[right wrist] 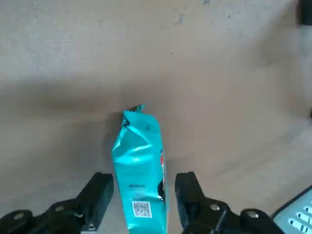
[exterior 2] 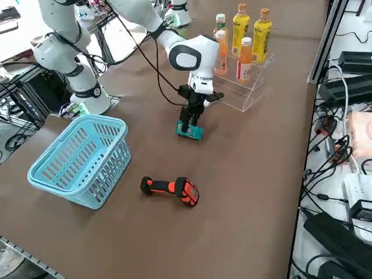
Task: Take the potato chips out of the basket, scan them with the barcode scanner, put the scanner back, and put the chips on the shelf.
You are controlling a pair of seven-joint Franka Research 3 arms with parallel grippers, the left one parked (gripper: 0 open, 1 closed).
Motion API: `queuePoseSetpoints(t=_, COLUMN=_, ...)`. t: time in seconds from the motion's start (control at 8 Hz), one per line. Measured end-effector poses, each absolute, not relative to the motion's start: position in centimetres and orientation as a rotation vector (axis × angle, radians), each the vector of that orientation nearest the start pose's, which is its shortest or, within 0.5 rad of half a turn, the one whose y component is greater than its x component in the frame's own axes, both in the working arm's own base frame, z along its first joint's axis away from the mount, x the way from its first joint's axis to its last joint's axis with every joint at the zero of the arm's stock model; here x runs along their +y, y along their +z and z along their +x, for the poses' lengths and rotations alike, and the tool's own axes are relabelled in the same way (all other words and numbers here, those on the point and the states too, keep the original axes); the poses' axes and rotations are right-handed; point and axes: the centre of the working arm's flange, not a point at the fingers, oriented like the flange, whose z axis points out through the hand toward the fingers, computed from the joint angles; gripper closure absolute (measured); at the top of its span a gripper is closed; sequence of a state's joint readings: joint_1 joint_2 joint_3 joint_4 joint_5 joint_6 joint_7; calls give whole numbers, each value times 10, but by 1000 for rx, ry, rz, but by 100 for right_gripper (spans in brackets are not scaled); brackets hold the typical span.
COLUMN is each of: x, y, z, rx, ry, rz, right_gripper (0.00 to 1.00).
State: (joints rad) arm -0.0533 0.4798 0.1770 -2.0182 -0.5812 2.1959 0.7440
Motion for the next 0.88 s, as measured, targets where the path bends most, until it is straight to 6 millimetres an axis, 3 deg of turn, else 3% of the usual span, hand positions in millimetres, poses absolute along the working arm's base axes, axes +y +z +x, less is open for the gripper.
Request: queuePoseSetpoints(t=0.88, x=50, y=186, z=565, rx=403, ry=226, rz=-3531, right_gripper=30)
